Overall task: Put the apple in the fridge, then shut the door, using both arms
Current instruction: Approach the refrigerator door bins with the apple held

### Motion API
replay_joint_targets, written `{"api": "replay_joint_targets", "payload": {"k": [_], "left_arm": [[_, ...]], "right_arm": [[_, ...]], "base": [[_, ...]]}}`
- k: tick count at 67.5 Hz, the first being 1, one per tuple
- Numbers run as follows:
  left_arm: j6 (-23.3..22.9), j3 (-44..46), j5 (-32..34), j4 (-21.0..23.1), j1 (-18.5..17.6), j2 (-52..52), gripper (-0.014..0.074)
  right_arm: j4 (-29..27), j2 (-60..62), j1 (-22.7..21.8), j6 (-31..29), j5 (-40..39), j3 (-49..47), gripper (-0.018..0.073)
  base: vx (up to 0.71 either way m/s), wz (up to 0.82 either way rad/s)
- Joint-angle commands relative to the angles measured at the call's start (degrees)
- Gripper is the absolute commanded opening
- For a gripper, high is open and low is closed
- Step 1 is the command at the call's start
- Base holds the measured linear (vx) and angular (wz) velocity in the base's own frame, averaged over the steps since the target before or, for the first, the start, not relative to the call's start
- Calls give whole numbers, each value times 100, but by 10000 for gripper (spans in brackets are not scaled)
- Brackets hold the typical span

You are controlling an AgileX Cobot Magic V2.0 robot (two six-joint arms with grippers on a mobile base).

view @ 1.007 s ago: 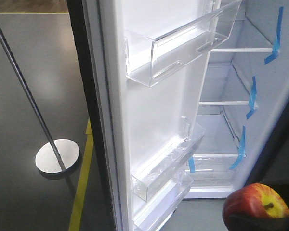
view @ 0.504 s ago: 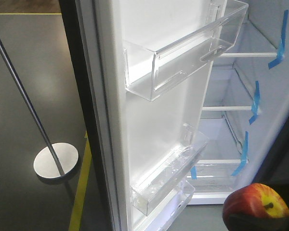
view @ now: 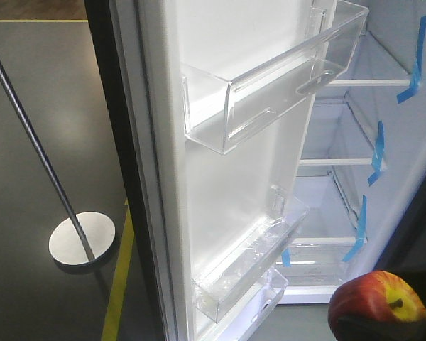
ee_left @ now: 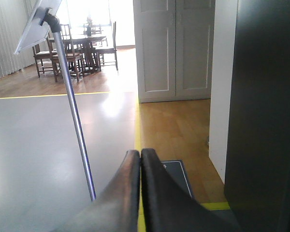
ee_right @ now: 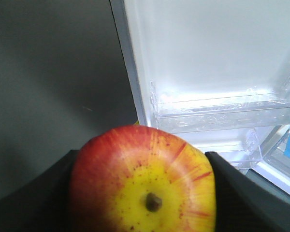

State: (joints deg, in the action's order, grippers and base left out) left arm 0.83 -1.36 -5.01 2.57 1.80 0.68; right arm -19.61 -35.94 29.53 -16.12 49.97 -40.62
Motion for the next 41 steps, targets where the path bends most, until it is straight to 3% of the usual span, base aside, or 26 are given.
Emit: {"api": "replay_joint_targets", "payload": {"k": [1,41], "left_arm": [[-39,-69,451,59,-37,78,-6],[-39,-69,451,59,-37,78,-6]], "right_arm": [[-110,0,7,-55,-375,-150,359],[-110,0,7,-55,-380,-150,359]], "base": [[0,0],[0,0]]}}
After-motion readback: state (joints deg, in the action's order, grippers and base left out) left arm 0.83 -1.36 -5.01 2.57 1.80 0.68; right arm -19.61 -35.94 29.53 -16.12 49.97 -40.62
